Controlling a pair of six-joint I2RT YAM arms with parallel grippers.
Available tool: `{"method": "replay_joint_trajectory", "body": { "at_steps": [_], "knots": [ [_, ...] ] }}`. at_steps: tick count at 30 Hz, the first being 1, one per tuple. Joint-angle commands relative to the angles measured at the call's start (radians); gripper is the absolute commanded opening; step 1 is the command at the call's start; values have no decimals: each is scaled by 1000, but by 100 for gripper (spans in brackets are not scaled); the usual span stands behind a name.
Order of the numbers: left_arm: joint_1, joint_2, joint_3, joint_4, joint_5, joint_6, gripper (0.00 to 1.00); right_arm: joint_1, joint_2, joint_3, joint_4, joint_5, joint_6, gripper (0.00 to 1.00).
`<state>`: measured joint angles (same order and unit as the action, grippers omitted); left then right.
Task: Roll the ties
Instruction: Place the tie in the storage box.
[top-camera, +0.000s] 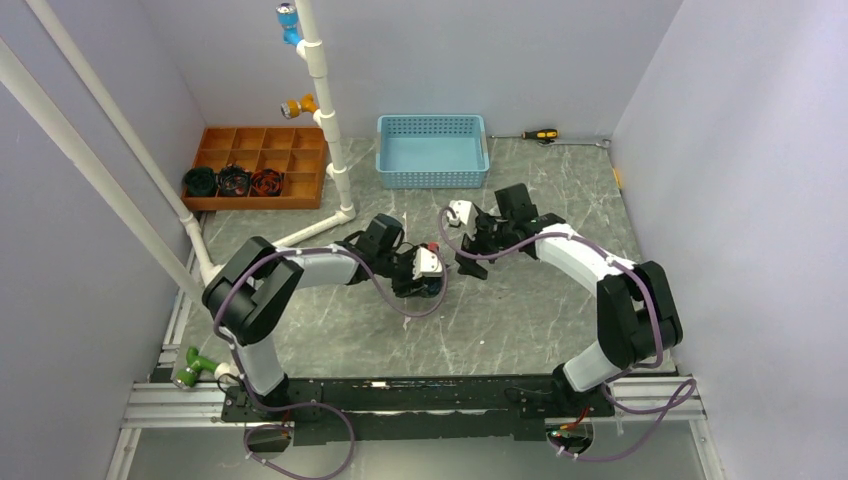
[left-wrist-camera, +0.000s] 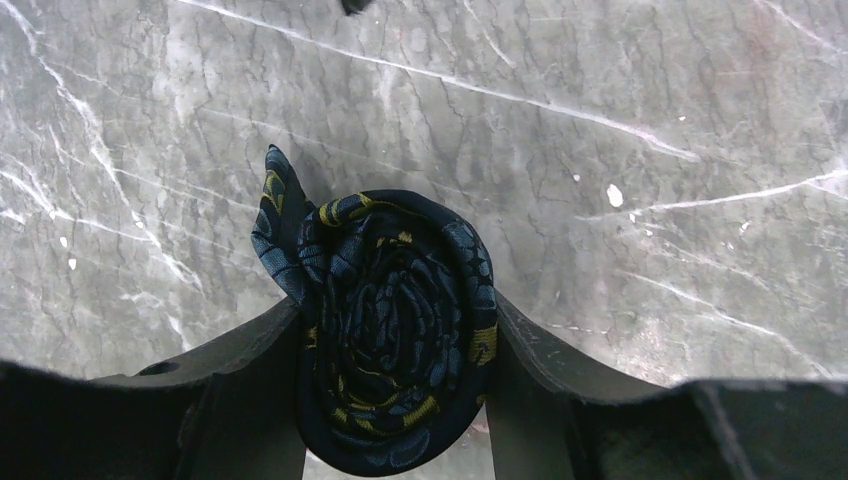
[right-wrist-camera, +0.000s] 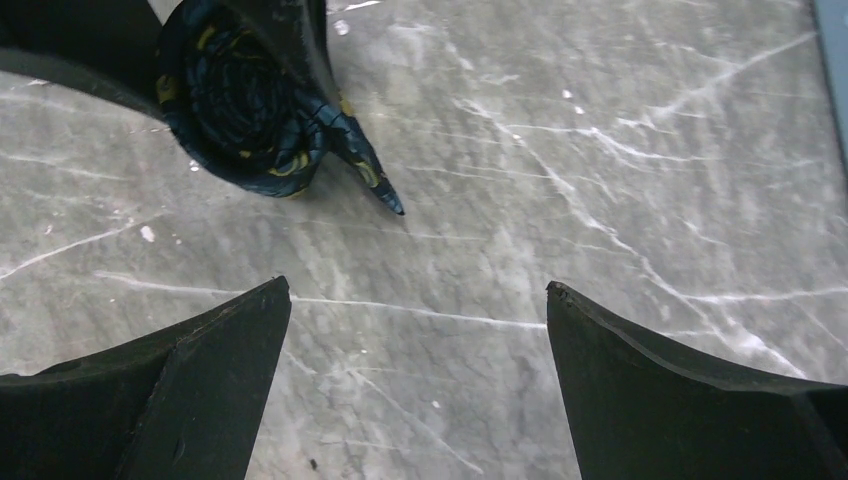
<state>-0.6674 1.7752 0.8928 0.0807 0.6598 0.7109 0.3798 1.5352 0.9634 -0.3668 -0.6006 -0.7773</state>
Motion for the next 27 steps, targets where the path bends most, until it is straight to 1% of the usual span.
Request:
{"method": "replay_joint_trajectory", "body": {
  "at_steps": [1, 8, 10, 11, 12, 14, 15, 19, 27],
  "knots": [
    [-18, 108, 13, -198, -131, 16, 30, -37, 5, 64, 10, 4, 19, 100],
    [-23, 176, 79, -268, -149, -1, 31, -67, 6, 83, -2, 7, 12, 100],
    [-26, 184, 94, -290, -141, 0, 25, -73, 6, 88, -4, 10, 15, 100],
    [-25, 180, 95, -290, -139, -4, 16, -75, 6, 91, -4, 9, 17, 100],
    [-24, 174, 93, -288, -136, -8, 11, -78, 8, 94, -3, 11, 16, 100],
    [-18, 141, 82, -269, -122, -22, 3, -83, 10, 99, 0, 14, 19, 100],
    [-14, 119, 72, -253, -112, -35, 0, -88, 14, 102, 0, 16, 20, 100],
    [2, 39, 80, -229, -105, -90, 0, -96, 23, 112, 6, 22, 30, 100],
    [59, -13, 150, -279, -105, -120, 0, -99, 29, 111, 9, 16, 34, 100]
  ]
}}
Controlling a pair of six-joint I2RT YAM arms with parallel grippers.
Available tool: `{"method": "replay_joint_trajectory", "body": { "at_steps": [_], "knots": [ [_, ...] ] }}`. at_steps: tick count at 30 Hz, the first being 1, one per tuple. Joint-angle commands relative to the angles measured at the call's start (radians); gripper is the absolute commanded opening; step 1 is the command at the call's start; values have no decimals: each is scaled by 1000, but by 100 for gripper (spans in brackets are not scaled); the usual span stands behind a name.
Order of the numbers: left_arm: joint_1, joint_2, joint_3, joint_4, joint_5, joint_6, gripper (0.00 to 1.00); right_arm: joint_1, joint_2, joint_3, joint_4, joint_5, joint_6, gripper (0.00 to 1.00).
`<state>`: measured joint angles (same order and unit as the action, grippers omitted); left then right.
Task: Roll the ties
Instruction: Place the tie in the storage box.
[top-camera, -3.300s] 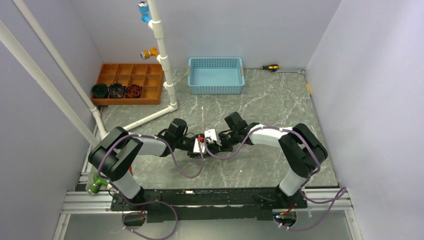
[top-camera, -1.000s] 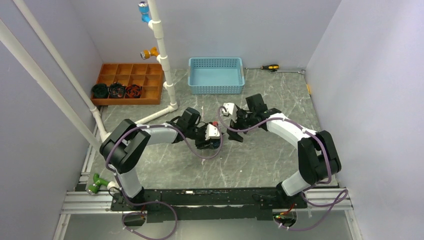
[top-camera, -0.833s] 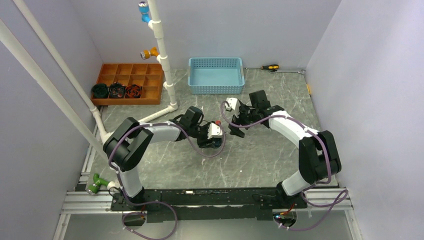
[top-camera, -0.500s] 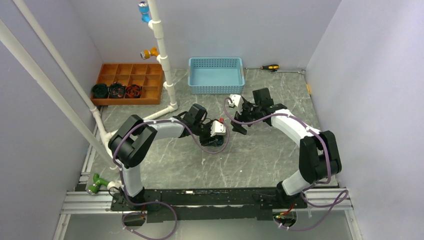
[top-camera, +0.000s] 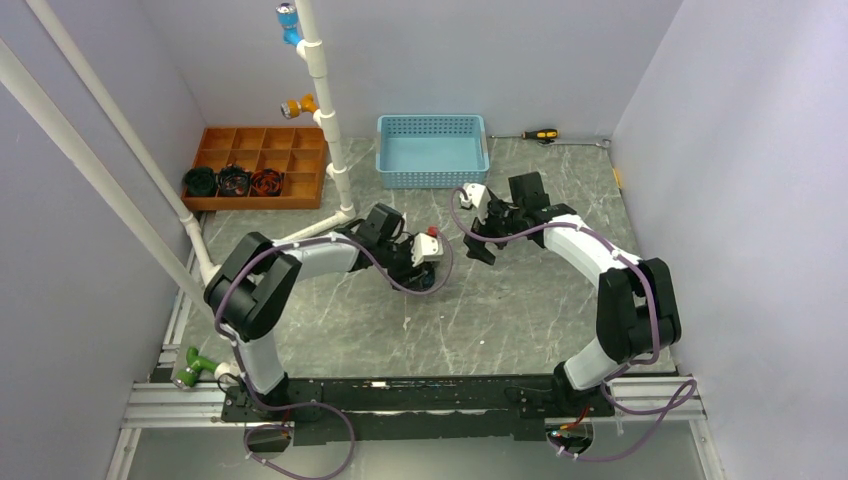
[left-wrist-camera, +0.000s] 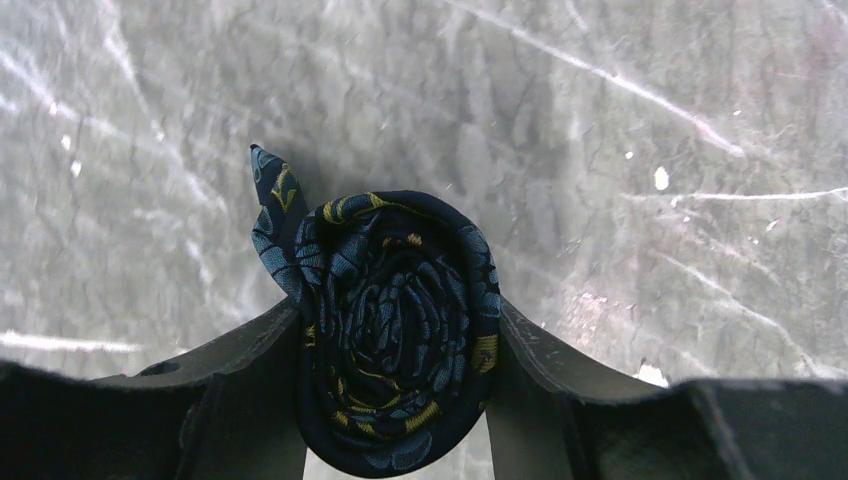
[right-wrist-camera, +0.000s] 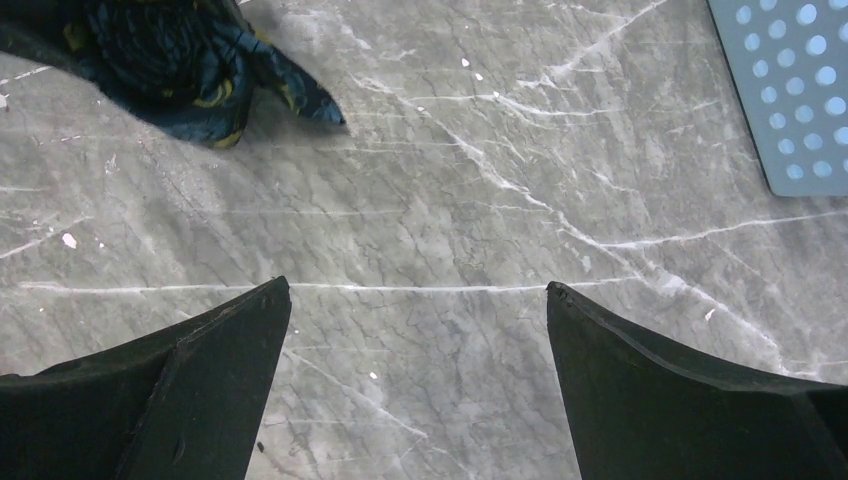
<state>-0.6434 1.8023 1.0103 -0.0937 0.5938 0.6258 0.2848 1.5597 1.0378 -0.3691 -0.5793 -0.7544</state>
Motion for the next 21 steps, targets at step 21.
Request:
{"method": "replay_joint_trajectory", "body": {
  "at_steps": [21],
  "knots": [
    [444, -221, 98, -239, -105, -243, 0, -5, 5, 24, 29, -13, 13, 100]
  ]
}}
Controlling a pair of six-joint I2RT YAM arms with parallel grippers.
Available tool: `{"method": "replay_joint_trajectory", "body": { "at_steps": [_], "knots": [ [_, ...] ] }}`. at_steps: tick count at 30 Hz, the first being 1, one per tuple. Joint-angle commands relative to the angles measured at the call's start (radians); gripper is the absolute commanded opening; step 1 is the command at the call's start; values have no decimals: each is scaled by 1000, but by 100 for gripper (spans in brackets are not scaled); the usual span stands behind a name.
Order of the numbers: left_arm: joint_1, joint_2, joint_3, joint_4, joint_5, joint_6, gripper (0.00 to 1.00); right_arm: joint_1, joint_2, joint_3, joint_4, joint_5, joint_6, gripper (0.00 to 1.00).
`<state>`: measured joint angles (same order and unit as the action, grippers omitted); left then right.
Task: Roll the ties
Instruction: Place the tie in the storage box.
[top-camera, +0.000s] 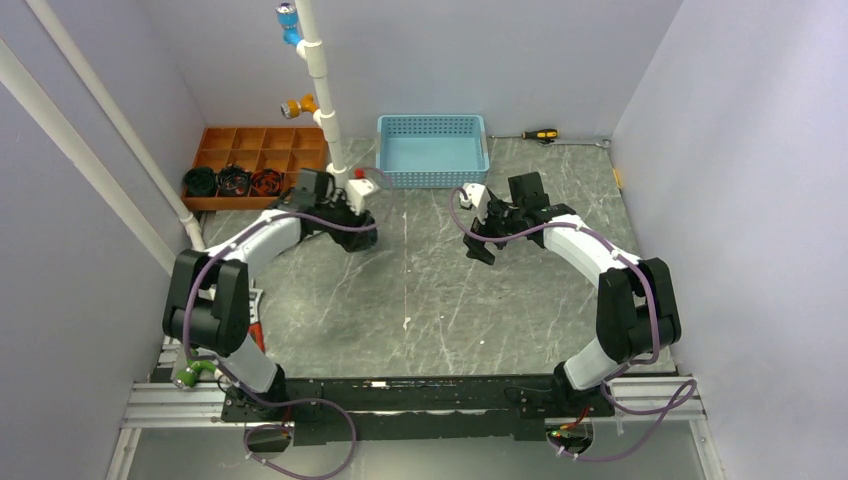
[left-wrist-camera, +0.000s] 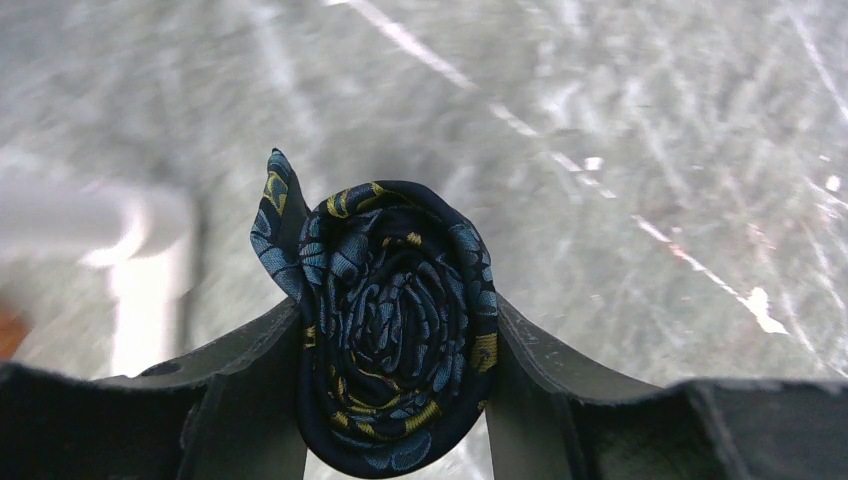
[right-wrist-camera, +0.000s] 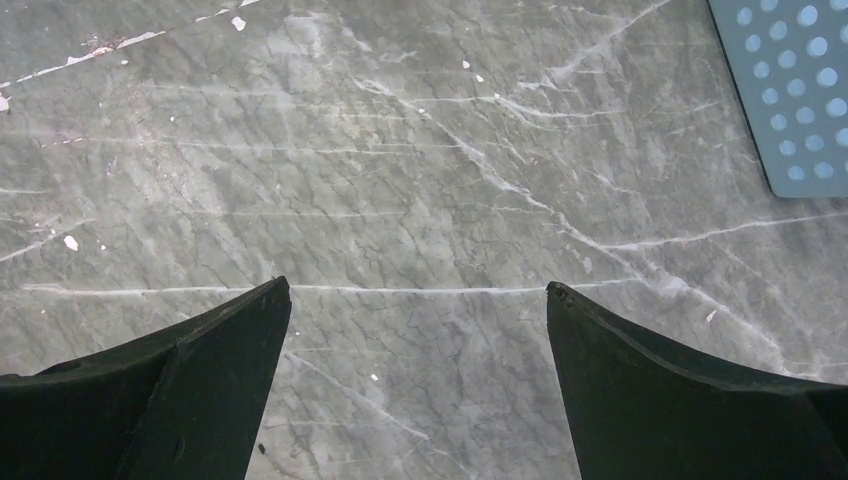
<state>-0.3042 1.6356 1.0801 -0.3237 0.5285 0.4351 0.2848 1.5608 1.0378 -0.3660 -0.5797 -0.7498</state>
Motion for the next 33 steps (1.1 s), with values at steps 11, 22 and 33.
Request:
{"method": "replay_joint_trajectory", "body": {
  "at_steps": [11, 22, 33],
  "knots": [
    [403, 167, 284, 51, -81, -138, 0, -6, 14, 37, 13, -9, 3, 100],
    [458, 389, 496, 113, -14, -112, 0, -9, 19, 43, -5, -3, -2, 100],
    [416, 471, 588, -30, 44, -36, 0, -21, 36, 67, -25, -12, -13, 100]
  ]
}}
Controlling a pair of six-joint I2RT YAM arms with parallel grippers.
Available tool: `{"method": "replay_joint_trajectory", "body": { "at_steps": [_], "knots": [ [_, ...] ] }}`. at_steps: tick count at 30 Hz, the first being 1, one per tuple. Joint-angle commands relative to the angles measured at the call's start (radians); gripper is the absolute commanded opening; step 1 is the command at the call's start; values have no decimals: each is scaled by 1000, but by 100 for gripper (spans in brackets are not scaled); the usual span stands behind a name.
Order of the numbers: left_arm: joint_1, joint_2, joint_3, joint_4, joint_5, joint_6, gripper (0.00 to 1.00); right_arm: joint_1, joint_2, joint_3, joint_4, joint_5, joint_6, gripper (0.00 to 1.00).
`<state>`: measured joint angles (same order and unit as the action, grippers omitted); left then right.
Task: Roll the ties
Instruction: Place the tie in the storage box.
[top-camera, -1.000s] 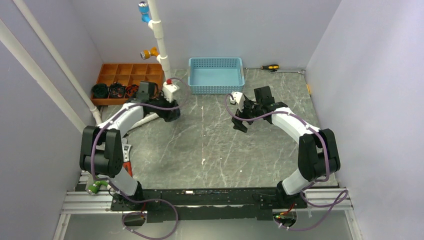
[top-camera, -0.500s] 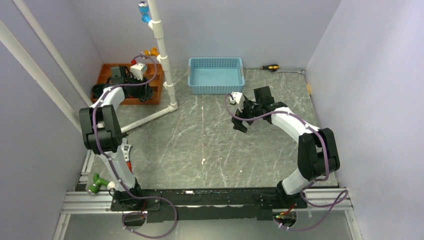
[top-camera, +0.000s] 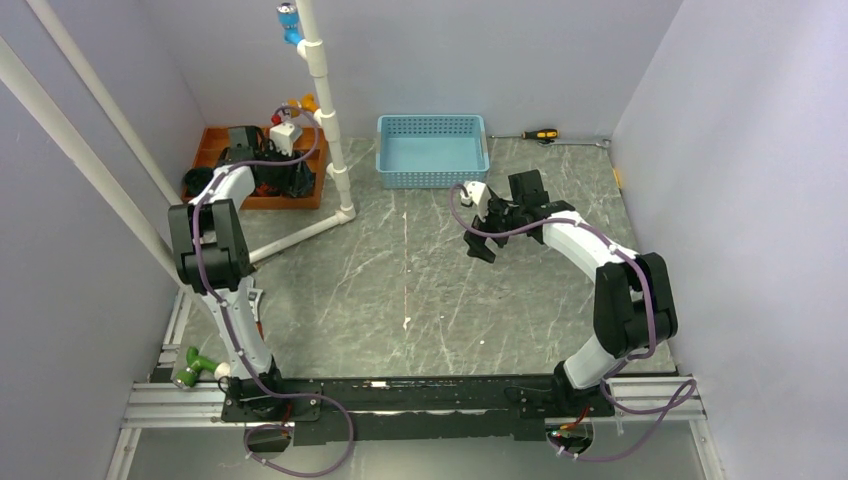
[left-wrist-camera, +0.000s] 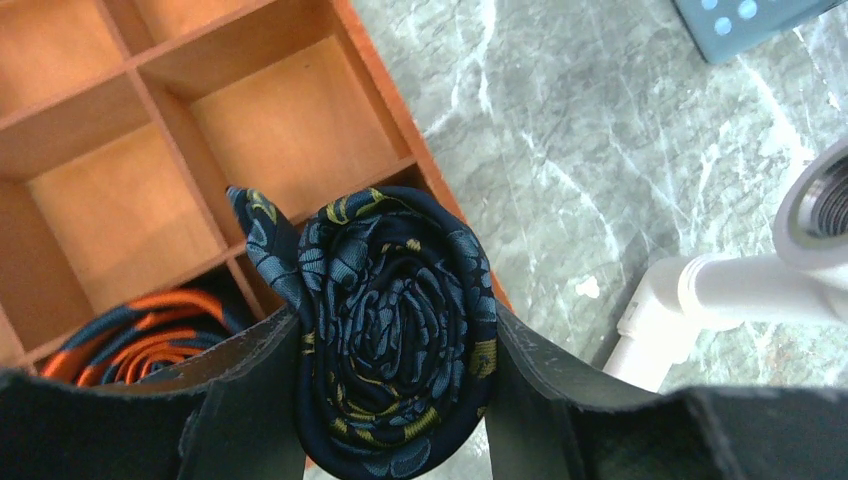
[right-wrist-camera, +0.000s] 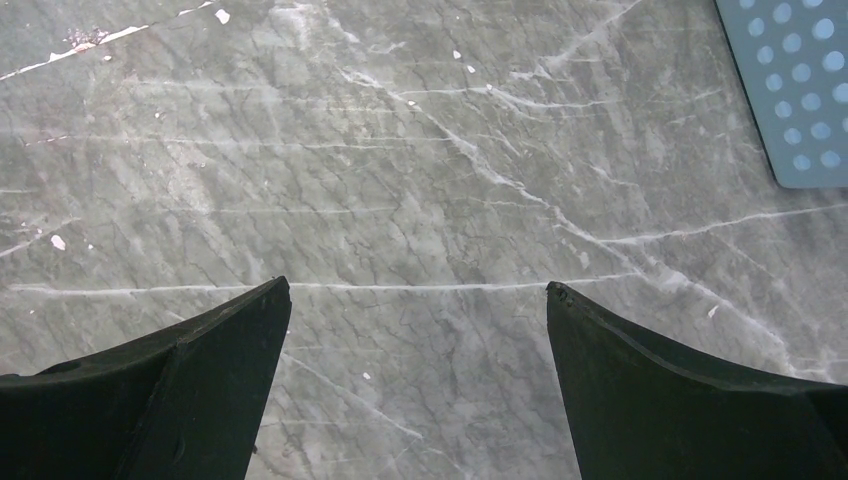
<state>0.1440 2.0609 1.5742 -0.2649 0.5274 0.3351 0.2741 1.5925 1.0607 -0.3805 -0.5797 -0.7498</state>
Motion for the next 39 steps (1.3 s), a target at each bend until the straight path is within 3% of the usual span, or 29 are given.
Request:
{"method": "replay_joint_trajectory", "body": {
  "at_steps": [1, 5, 16, 22, 29, 33, 39],
  "knots": [
    [-35, 57, 112, -117, 49, 74, 0, -12, 3, 45, -13, -12, -17, 100],
    [-44, 48, 111, -148, 65, 107, 0, -24, -2, 45, -24, -15, -25, 100],
    [-53, 96, 222, -334, -58, 196, 0, -38, -9, 30, -20, -40, -36, 100],
    [-34, 12, 100, -241, 14, 372, 0, -44, -27, 9, -19, -49, -40, 100],
    [-24, 24, 84, -239, 71, 618, 0, -46, -35, 4, -23, -52, -43, 100],
    [-21, -12, -2, -82, 58, 661, 0, -47, -47, -3, -26, -50, -43, 100],
    [-4, 53, 82, -82, 46, 665, 0, -47, -43, 0, -31, -51, -43, 100]
  ]
}}
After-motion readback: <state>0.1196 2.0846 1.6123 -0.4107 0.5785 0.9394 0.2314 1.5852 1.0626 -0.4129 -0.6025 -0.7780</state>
